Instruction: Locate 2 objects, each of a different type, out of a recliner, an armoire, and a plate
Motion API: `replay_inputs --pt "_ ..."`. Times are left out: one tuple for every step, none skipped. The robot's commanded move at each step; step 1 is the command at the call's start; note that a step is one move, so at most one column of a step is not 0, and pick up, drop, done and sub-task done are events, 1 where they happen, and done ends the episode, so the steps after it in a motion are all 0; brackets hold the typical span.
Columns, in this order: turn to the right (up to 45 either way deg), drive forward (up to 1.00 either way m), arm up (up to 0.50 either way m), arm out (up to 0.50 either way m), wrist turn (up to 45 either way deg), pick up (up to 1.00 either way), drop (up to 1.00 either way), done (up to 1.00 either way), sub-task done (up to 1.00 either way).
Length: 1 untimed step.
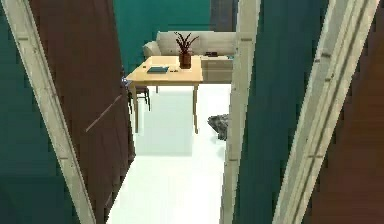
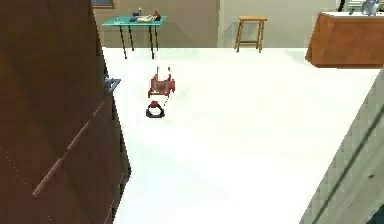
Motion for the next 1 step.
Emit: replay_inputs --pt "0.0 0.85 0.00 0.00 0.0 0.00 0.00 0.00 0.00"
